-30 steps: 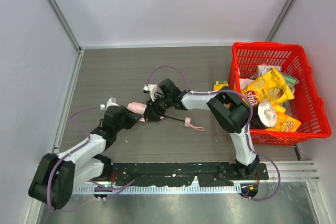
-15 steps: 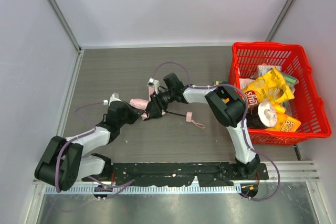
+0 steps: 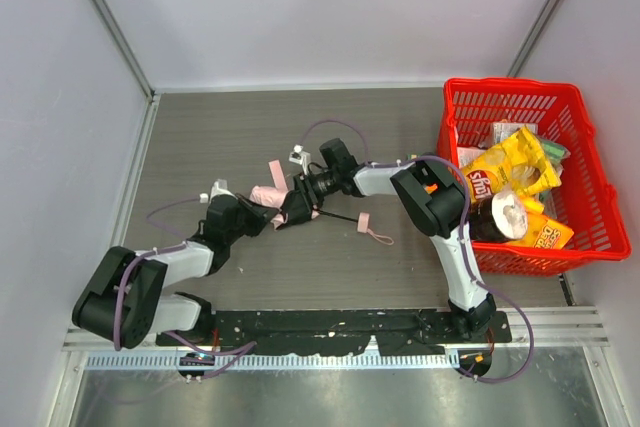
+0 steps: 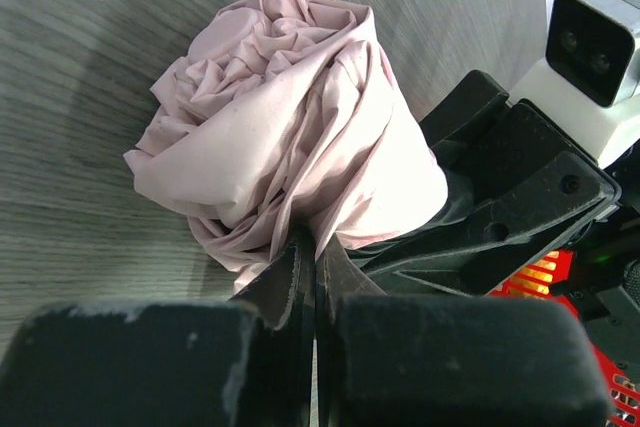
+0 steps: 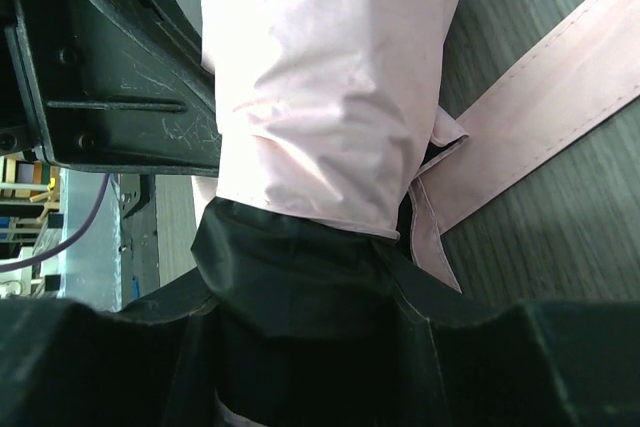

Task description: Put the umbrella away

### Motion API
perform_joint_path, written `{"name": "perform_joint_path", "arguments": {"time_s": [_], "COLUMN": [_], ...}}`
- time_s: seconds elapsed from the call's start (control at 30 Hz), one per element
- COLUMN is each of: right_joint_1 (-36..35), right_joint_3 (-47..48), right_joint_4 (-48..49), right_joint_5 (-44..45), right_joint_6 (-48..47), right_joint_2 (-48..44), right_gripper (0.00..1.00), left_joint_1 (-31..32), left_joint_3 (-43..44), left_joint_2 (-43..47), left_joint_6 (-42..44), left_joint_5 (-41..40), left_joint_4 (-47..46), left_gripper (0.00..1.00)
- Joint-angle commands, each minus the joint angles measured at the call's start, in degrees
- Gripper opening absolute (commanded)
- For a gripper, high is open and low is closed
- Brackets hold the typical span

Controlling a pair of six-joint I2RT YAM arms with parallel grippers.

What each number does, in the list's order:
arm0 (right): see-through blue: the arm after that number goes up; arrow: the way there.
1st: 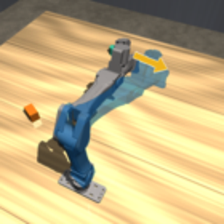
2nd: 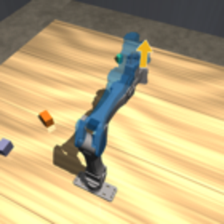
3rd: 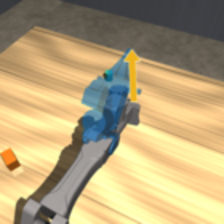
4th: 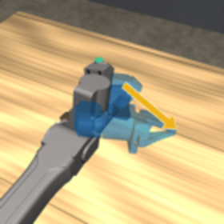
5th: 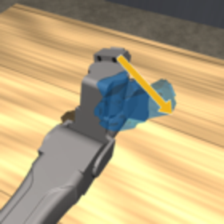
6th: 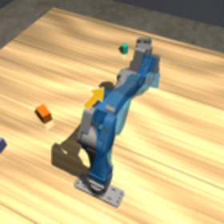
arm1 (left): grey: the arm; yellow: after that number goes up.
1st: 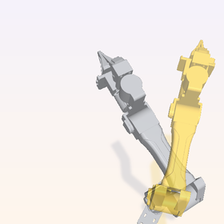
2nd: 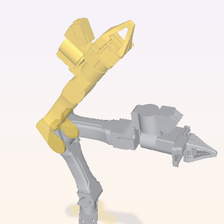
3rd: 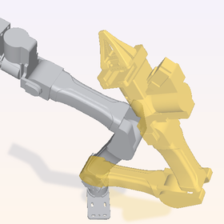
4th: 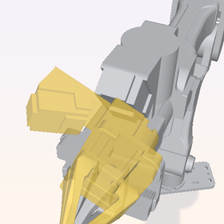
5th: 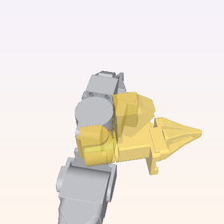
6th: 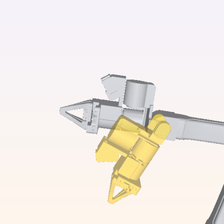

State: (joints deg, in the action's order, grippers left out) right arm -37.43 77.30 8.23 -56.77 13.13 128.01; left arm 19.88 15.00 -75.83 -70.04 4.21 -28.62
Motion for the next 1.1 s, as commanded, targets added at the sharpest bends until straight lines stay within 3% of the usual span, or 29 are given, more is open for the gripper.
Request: {"name": "perform_joint_path", "arguments": {"time_s": [0.0,0.23,0.4,0.67,0.9,0.97,1.03,1.07], "right_joint_1": [-0.01,-0.1,-0.63,-3.26,-3.44,-3.44,-3.61,-3.61], "right_joint_3": [-3.47,-2.5,-1.62,-0.57,-1.54,-1.27,-1.1,-1.01], "right_joint_4": [-6.82,-6.55,-14.29,-18.95,-18.95,-19.39,-19.57,-19.65], "right_joint_5": [-1.06,1.66,7.72,17.04,20.29,20.82,21.0,21.0], "right_joint_6": [-0.38,0.33,-6.34,-11.72,-12.77,-12.69,-12.77,-12.69], "right_joint_2": [3.57,2.78,1.37,1.02,-0.12,-0.04,-0.04,-0.04], "right_gripper": [0.01,0.01,0.01,0.01,0.01,0.01,0.01,0.01], "left_joint_1": [-0.54,-0.54,-0.54,-1.16,-3.53,-4.49,-5.46,-5.99], "left_joint_3": [-6.65,-6.48,-7.36,-4.55,-0.16,2.38,4.76,5.9], "left_joint_2": [-1.52,-0.73,9.0,28.7,46.46,47.36,45.08,42.98], "left_joint_6": [3.68,3.24,4.65,3.77,2.54,1.23,-2.01,-3.94], "left_joint_5": [-7.29,-2.73,0.72,0.62,2.91,3.7,5.62,6.07], "left_joint_4": [19.39,20.02,17.28,34.75,47.86,48.66,47.53,47.0], "left_gripper": [0.0,0.0,0.0,0.49,0.7,0.79,0.99,0.99]}}
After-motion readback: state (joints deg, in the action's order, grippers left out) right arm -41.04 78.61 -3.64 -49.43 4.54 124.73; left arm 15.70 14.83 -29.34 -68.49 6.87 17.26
